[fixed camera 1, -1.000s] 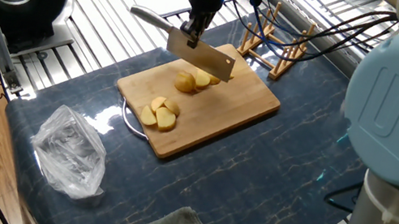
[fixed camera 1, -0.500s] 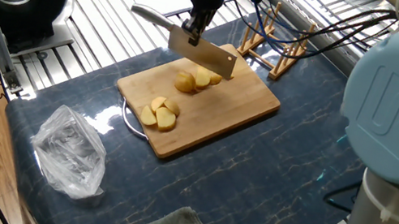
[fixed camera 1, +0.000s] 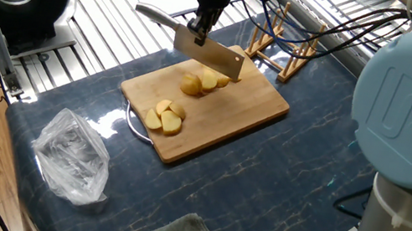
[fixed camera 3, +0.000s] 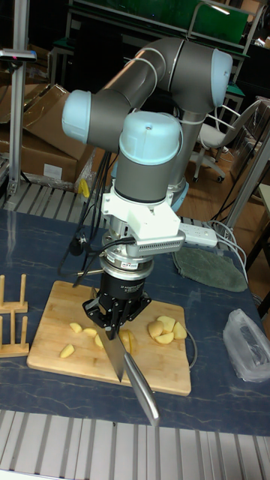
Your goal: Chop the potatoes
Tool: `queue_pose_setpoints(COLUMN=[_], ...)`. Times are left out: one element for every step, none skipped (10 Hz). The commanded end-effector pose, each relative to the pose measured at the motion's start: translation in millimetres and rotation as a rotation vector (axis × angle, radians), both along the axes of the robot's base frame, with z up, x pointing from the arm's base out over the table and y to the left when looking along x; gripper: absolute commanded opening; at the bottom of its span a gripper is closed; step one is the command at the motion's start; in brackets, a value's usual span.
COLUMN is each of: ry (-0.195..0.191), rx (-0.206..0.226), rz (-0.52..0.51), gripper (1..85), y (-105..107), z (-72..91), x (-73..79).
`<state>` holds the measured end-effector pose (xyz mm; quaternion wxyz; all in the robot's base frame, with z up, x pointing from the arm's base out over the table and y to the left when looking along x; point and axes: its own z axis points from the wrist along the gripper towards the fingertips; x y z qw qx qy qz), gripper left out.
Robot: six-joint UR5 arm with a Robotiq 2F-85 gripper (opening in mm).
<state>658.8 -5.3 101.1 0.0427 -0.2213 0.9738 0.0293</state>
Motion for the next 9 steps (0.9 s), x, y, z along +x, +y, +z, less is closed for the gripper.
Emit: queue_pose_setpoints(ry=[-0.003,-0.006,-0.009,-0.009,-0.011,-0.013,-0.014,-0.017,-0.016], rx=[0.008,0.005,-0.004,0.001,0.001,-0.003,-0.006,-0.003,-0.004], rz=[0.003,0.002,0.011,0.01,0.01,0.019,0.037,0.06,0.069], gripper=[1.0,1.0,1.0,1.0,1.0,1.0,1.0,1.0,1.0], y=[-1.0,-1.5,-4.0,-3.2,-3.5,-7.0,-13.2,-20.9,-25.7], z=[1.3,0.6,1.0,1.4,1.6,2.1,2.8,3.5,3.4], x=[2.5,3.7,5.0,5.4,6.0,7.6,9.6,13.0,13.4])
